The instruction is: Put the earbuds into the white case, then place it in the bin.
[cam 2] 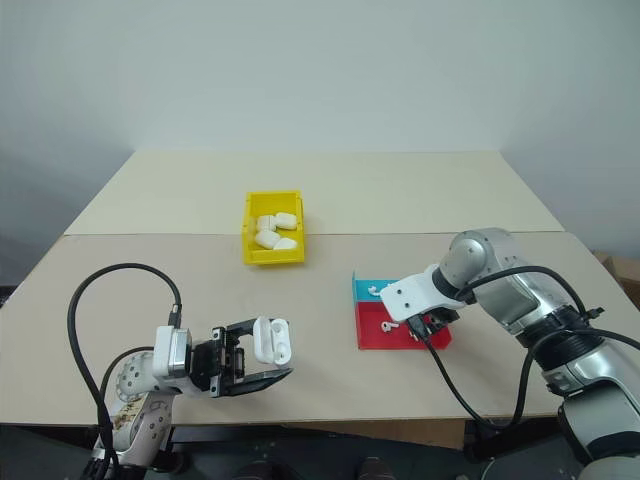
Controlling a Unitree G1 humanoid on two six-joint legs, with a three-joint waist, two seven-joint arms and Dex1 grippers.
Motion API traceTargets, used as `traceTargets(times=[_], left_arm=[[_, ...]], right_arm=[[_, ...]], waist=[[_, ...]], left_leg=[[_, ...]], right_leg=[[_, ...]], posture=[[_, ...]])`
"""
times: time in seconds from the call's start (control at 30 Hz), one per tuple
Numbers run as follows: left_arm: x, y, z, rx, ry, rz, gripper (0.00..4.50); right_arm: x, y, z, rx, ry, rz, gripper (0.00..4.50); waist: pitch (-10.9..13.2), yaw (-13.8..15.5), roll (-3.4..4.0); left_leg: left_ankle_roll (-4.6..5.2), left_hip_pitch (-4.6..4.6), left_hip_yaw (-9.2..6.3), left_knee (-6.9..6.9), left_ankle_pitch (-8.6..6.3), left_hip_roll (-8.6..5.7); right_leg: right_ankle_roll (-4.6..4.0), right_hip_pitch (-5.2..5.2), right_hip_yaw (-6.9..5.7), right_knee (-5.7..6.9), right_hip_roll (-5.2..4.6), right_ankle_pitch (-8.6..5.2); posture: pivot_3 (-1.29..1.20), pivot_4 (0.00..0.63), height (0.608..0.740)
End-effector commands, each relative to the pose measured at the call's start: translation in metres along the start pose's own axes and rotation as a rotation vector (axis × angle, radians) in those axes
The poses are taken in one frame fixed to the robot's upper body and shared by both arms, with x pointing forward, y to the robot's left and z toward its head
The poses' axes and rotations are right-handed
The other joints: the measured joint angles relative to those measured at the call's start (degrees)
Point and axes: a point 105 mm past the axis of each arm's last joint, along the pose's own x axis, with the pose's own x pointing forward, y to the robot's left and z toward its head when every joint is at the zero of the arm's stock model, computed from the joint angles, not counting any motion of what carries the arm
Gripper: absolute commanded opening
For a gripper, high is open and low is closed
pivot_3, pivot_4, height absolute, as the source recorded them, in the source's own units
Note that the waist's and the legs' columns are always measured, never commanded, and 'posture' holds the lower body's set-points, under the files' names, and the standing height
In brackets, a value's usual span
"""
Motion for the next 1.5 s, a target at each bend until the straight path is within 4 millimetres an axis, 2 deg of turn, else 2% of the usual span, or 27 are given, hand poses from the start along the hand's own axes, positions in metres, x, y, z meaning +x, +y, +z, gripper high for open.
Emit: traceTargets(times=[0.03, 0.43, 0.87, 1.4, 1.5], left_arm=[[0.0, -0.003, 0.005, 0.017, 0.002, -0.021, 2.78], [0.001, 0.0, 0.007, 0.028, 0.029, -0.012, 2.78], [-0.001, 0.001, 0.005, 0.009, 0.076, 0.003, 2.78], [-0.003, 0.001, 0.003, 0.012, 0.106, 0.009, 2.78], [-0.002, 0.0, 0.002, 0.008, 0.112, 0.007, 2.78]], right_arm=[[-0.003, -0.003, -0.001, -0.022, 0.014, 0.002, 1.96], [0.008, 0.001, -0.012, -0.018, 0.061, 0.032, 1.96], [0.019, 0.003, -0.013, -0.005, 0.039, 0.06, 1.96], [0.02, 0.0, -0.018, -0.021, 0.059, 0.061, 1.96], [0.02, 0.001, -0.018, -0.032, 0.055, 0.064, 1.44]], waist=[[0.0, 0.0, 0.0], [0.0, -0.1, 0.0], [0.0, -0.2, 0.01], [0.0, -0.2, 0.01], [0.0, -0.2, 0.01]], left_leg=[[0.0, 0.0, 0.0, 0.0, 0.0, 0.0], [0.0, 0.01, 0.0, -0.01, 0.0, 0.01], [0.0, 0.01, 0.0, -0.01, 0.0, 0.02], [0.0, 0.06, 0.01, -0.04, 0.0, 0.02], [0.0, 0.06, 0.0, -0.04, 0.0, 0.03]], right_leg=[[0.0, 0.0, 0.0, 0.0, 0.0, 0.0], [0.0, -0.01, 0.0, 0.01, 0.01, -0.01], [-0.01, -0.01, 0.0, 0.01, 0.01, -0.01], [-0.09, 0.03, -0.01, 0.0, 0.01, -0.06], [-0.08, 0.03, -0.01, 0.0, 0.02, -0.06]], posture=[[0.0, 0.15, 0.74], [0.0, 0.15, 0.74], [0.0, 0.15, 0.74], [0.0, 0.15, 0.74], [0.0, 0.15, 0.74]])
